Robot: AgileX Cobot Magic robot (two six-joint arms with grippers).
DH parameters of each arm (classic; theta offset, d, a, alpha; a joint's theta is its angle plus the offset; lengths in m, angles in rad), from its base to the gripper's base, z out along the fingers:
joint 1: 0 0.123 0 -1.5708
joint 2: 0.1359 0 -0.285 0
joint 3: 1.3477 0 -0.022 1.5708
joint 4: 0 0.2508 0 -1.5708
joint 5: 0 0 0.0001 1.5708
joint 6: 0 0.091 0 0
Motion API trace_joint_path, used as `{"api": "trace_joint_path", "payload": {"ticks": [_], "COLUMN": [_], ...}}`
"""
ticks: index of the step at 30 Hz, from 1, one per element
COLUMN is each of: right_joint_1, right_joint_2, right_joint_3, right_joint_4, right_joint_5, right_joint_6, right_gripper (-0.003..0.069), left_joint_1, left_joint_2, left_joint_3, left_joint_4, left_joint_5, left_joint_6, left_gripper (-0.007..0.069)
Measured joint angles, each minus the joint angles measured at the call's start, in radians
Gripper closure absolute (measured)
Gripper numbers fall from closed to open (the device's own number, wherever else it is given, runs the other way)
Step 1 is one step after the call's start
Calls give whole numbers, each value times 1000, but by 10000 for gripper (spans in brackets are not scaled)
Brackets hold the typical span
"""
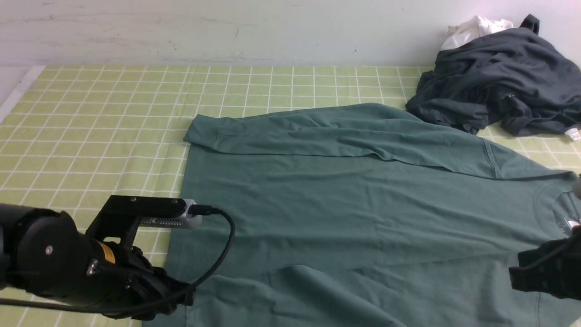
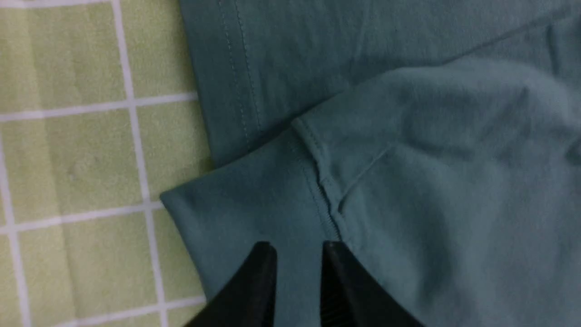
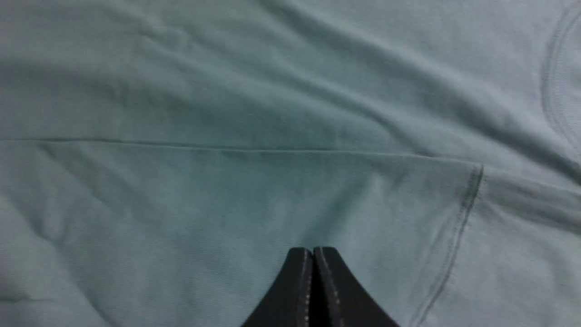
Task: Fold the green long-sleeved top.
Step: Use the left arm to clamp the cuff closest to it
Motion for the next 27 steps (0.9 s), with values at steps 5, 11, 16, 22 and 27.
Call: {"api": "trace_joint_path", "payload": {"ticks": [5, 11, 16, 22, 27], "right_joint_1": [1, 1, 1, 1, 1], "right_joint_2": [0, 0, 0, 0, 0], "right_joint_3": [0, 0, -1, -1, -1], "right_joint_4": [21, 24, 42, 51, 69], "right_joint_5": [-5, -13, -15, -16, -18], "right_joint_6": [0, 0, 0, 0, 0], "right_gripper": [673, 673, 673, 673, 673], "left_joint_1": [82, 161, 188, 189, 189], "left_joint_2": [82, 172, 193, 214, 202], "left_joint_3": [-18, -20, -21, -32, -54], "left_joint_4": [-158, -178, -189, -192, -203], "left_joint_5": [2, -21, -28, -28, 4], "left_joint_6": [193, 244, 246, 280, 311], "left_gripper": [283, 200, 199, 387, 596]}}
